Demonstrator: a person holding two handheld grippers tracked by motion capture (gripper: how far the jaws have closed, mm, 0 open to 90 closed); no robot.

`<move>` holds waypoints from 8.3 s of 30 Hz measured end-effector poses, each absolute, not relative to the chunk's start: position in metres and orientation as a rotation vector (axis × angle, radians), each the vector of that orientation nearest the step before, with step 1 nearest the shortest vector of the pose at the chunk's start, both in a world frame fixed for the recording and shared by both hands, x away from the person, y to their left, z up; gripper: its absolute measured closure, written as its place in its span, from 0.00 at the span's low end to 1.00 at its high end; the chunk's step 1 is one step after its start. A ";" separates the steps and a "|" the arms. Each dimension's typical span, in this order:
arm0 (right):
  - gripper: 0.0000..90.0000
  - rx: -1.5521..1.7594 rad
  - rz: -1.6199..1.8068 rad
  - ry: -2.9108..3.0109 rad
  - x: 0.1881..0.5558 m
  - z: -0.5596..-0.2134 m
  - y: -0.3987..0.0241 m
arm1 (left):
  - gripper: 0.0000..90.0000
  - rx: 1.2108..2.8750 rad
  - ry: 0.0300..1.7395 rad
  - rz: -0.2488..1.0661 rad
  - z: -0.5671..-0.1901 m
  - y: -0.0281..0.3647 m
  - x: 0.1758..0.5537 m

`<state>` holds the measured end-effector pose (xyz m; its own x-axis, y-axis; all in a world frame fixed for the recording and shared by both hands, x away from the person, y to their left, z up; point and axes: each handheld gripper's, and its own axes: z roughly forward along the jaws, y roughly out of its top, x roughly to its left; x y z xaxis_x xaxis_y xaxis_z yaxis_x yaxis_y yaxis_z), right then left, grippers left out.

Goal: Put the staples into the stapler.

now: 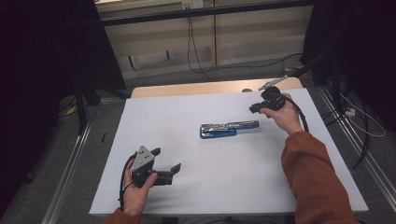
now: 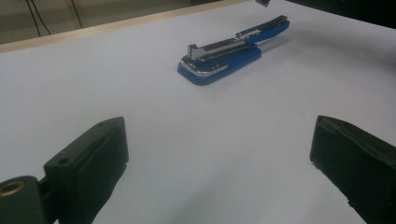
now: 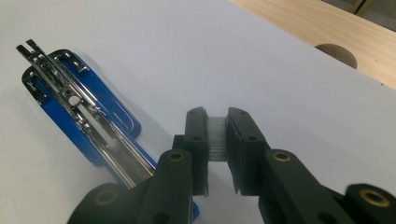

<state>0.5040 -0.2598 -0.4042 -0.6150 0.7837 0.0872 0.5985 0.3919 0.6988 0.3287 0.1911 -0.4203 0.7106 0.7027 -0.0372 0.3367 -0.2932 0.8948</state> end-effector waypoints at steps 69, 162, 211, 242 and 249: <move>0.88 0.761 1.219 2.572 0.491 -0.383 -0.162 | 0.05 1.904 0.795 0.441 -0.421 0.191 0.330; 0.88 0.375 1.110 2.770 0.518 -0.413 -0.117 | 0.05 1.912 0.798 0.428 -0.421 0.190 0.330; 0.88 0.159 1.064 2.829 0.521 -0.415 -0.107 | 0.05 1.901 0.795 0.427 -0.421 0.190 0.330; 0.81 0.197 1.061 2.825 0.524 -0.417 -0.105 | 0.05 1.911 0.789 0.419 -0.421 0.189 0.330; 0.82 0.198 1.070 2.825 0.524 -0.417 -0.105 | 0.05 1.911 0.788 0.419 -0.421 0.190 0.330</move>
<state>0.5238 -0.1048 -0.4174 -0.9850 0.1620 -0.0601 0.0815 0.7425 0.6649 0.3301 0.1895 -0.4213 0.7294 0.6823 -0.0486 0.3416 -0.3017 0.8901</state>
